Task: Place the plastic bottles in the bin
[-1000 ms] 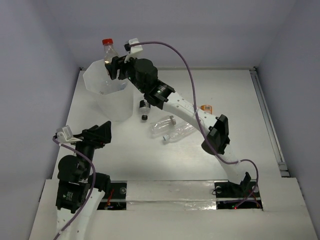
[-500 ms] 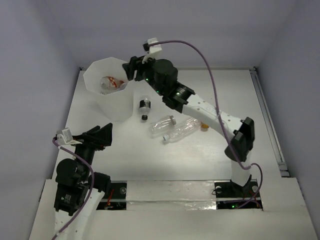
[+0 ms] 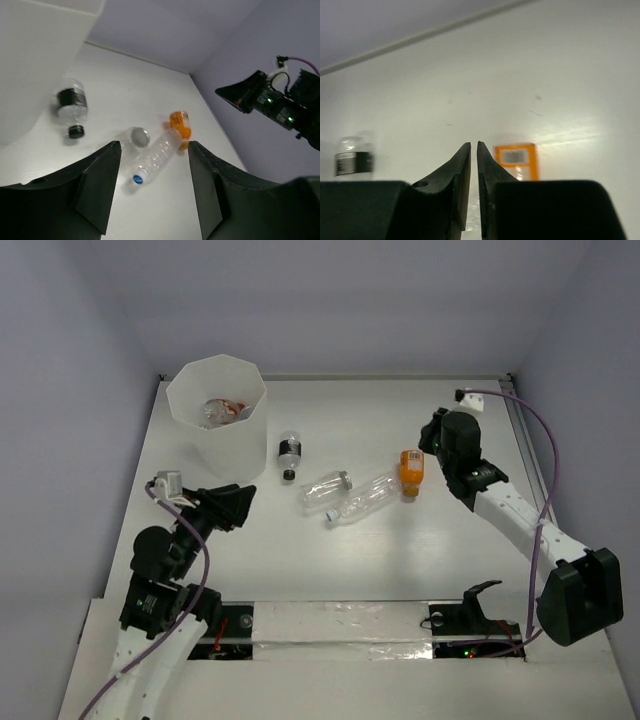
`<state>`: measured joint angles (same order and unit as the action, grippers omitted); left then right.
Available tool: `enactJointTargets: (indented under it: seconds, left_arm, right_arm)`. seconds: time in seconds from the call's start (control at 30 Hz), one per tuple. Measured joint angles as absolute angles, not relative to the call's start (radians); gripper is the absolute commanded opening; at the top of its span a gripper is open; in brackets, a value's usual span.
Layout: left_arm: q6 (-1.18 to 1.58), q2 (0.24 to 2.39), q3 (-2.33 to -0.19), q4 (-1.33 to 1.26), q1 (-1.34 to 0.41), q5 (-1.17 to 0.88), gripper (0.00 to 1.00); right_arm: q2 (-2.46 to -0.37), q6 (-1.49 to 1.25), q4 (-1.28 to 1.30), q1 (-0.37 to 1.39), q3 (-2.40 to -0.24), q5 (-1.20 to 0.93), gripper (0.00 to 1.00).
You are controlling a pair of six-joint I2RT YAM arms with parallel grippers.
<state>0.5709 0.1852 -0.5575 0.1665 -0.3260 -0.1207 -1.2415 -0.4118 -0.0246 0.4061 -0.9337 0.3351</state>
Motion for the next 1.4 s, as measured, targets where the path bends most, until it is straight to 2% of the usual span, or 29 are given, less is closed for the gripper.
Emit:
enactJointTargets:
  seconds: [0.03,0.07,0.1,0.13,0.17,0.27,0.33,0.47,0.53,0.63,0.73,0.9,1.13,1.23,1.3,1.33,1.4]
  left_arm:
    - [0.576,0.210,-0.541,0.133,-0.326,-0.160,0.52]
    - [0.585,0.236,-0.527,0.105,-0.326,-0.201,0.54]
    - [0.592,0.272,-0.516,0.078,-0.327,-0.245,0.55]
    - [0.598,0.310,-0.515,0.057,-0.334,-0.279,0.56]
    - [0.602,0.355,-0.515,0.028,-0.353,-0.298,0.56]
    - [0.607,0.454,-0.515,-0.038,-0.452,-0.299,0.60]
    - [0.607,0.509,-0.515,-0.081,-0.546,-0.272,0.66]
    - [0.580,0.616,-0.526,-0.141,-0.731,-0.150,0.75]
    - [0.531,0.768,-0.569,-0.172,-0.870,-0.035,0.78]
    - [0.473,0.955,-0.632,-0.207,-0.974,0.061,0.79]
    - [0.427,1.065,-0.640,-0.228,-1.000,0.106,0.79]
    - [0.345,1.119,-0.651,-0.262,-1.002,0.141,0.81]
    - [0.219,1.272,-0.756,-0.283,-1.007,0.142,0.87]
    - [0.182,1.362,-0.807,-0.280,-1.007,0.141,0.88]
    - [0.163,1.428,-0.842,-0.278,-1.007,0.139,0.89]
    - [0.155,1.460,-0.862,-0.278,-1.007,0.138,0.89]
    - [0.142,1.531,-0.903,-0.272,-1.007,0.134,0.89]
  right_arm:
    - [-1.232,-0.422,-0.013,0.370,-0.907,0.324,0.22]
    - [-1.225,-0.432,0.002,0.340,-0.886,0.315,0.39]
    - [-1.223,-0.441,0.018,0.315,-0.870,0.301,0.49]
    - [-1.222,-0.445,0.028,0.300,-0.862,0.287,0.70]
    - [-1.224,-0.448,0.039,0.287,-0.857,0.273,0.79]
    - [-1.246,-0.441,0.063,0.270,-0.855,0.235,0.96]
    - [-1.275,-0.435,0.075,0.266,-0.861,0.210,0.99]
    - [-1.364,-0.416,0.107,0.249,-0.887,0.150,0.99]
    - [-1.404,-0.403,0.121,0.233,-0.898,0.113,0.99]
    - [-1.468,-0.378,0.160,0.213,-0.937,0.057,1.00]
    - [-1.554,-0.352,0.205,0.197,-1.013,0.021,1.00]
    - [-1.708,-0.305,0.268,0.184,-1.142,-0.033,0.98]
    - [-1.831,-0.265,0.411,0.183,-1.279,-0.057,0.95]
    - [-1.852,-0.251,0.461,0.183,-1.319,-0.060,0.87]
    - [-1.853,-0.242,0.484,0.183,-1.321,-0.059,0.74]
    - [-1.853,-0.237,0.496,0.183,-1.320,-0.057,0.64]
    - [-1.852,-0.238,0.503,0.183,-1.314,-0.043,0.62]
